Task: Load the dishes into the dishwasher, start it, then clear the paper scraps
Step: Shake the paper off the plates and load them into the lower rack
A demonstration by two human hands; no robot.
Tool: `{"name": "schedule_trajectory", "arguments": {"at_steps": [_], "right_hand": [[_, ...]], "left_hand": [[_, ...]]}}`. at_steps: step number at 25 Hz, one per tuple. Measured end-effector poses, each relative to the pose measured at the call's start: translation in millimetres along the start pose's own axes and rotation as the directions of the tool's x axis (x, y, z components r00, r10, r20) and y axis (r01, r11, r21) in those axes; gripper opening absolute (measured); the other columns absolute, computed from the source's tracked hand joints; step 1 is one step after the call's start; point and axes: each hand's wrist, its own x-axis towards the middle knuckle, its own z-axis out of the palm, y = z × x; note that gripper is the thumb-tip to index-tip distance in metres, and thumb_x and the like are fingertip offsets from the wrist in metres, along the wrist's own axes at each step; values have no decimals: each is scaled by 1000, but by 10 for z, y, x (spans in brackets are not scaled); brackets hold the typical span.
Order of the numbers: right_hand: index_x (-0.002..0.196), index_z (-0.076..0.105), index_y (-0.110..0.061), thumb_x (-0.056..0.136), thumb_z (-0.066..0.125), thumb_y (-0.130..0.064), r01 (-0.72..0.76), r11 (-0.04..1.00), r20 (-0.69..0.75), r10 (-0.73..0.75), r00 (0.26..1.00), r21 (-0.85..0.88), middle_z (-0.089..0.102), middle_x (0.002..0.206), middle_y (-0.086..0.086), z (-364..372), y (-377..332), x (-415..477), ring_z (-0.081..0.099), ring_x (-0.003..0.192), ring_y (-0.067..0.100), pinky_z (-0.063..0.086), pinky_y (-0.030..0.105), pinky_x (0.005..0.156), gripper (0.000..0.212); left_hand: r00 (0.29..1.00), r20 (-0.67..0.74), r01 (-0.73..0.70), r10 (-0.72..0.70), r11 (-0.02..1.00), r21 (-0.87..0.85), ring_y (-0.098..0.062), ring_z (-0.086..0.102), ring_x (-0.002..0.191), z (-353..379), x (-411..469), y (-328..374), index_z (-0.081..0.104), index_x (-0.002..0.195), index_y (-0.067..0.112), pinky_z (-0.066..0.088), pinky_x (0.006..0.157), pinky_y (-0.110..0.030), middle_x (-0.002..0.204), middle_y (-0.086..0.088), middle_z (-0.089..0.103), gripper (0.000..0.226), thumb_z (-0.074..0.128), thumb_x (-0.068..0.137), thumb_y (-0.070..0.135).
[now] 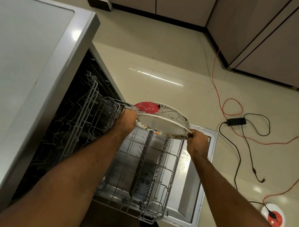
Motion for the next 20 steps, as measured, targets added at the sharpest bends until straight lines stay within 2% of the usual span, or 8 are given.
{"name": "schedule_trajectory", "arguments": {"at_steps": [2,4,6,8,10,15,18,20], "right_hand": [[111,76,-9,104,54,-4,-41,999,18,41,999,19,68,90,5,72,5,45,61,78,17,47,28,68,24],[116,72,-2,105,52,-6,-58,998,30,58,998,24,69,95,7,140,31,89,61,77,15,50,23,64,23],[118,66,2,106,50,-6,-88,995,53,85,995,56,68,102,8,172,47,102,58,75,11,47,15,61,22],[119,64,-6,106,53,-9,-98,994,87,93,992,54,69,109,10,221,64,109,63,86,17,55,25,70,17],[122,61,-8,105,55,-9,-114,989,119,103,988,91,68,112,12,240,62,96,66,92,23,60,36,74,18],[141,50,-9,103,50,-1,-110,980,165,83,983,164,66,117,9,179,24,-2,67,92,23,55,29,65,38],[148,45,-10,101,48,0,-84,980,151,57,987,179,66,122,8,135,-49,-93,68,98,26,62,42,79,48],[146,45,-9,99,49,0,-49,980,142,22,990,192,67,123,9,81,-152,-171,68,101,26,62,44,84,47]], "left_hand": [[1000,-3,31,-31,998,-55,-29,69,98,63,62,-46,67,121,6,58,82,-34,109,-14,71,27,64,95,7],[997,47,62,-53,978,-199,-30,67,102,98,99,-74,54,143,12,59,82,-34,117,-15,67,50,65,95,7],[992,121,80,-41,936,-343,-31,65,103,93,95,-81,32,159,20,56,70,-31,124,-17,63,74,65,95,3],[986,166,84,-18,913,-400,-28,63,99,89,67,-101,17,164,25,49,59,-25,125,-18,62,88,64,94,1],[982,190,81,2,901,-425,-26,64,96,105,62,-134,6,165,30,51,58,-28,124,-16,63,97,64,94,1],[977,211,74,32,876,-477,-28,62,113,44,-8,-122,-4,165,29,53,79,-30,144,-15,53,102,65,95,3],[980,185,28,66,886,-464,-33,51,134,-18,-139,-91,0,166,25,50,98,-34,159,-13,40,99,64,95,0],[980,169,-20,107,894,-448,-34,40,145,-81,-248,-82,5,166,21,40,115,-41,167,-8,26,96,65,94,-1]]}}
